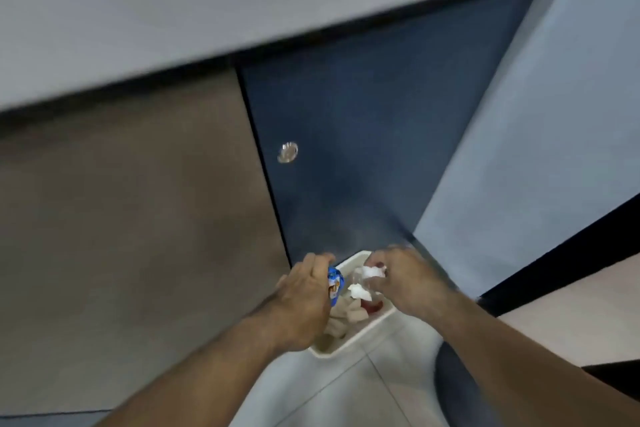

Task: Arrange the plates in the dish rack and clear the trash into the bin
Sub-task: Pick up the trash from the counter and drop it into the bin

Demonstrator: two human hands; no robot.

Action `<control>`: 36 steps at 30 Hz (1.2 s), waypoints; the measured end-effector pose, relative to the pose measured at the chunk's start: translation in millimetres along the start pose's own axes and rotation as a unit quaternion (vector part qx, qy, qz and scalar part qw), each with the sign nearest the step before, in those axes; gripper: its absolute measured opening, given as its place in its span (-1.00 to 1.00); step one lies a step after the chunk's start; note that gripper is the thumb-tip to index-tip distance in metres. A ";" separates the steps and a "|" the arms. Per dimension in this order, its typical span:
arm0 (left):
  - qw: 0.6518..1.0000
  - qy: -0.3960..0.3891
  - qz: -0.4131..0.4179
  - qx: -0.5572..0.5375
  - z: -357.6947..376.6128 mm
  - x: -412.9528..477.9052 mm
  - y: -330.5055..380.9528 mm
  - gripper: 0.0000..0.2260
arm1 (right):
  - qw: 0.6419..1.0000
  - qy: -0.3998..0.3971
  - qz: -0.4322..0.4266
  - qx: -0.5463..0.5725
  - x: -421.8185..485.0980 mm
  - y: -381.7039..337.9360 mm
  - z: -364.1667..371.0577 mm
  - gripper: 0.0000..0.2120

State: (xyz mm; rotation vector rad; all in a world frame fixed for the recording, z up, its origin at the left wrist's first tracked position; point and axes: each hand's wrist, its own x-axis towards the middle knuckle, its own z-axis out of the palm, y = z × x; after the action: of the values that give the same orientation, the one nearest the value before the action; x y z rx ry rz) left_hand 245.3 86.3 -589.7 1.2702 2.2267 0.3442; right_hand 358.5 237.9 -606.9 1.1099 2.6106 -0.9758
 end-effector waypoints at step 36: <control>0.984 -0.102 -0.078 0.125 214.7 168.1 -59.2 -0.51 | 1.000 -0.024 -0.005 -0.017 100.8 120.6 104.5 -0.86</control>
State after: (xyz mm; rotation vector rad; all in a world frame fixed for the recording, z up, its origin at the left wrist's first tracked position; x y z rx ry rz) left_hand 258.6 188.6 -848.9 1.1848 2.2230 -0.1256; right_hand 356.8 295.8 -786.5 1.0533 2.5874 -0.9433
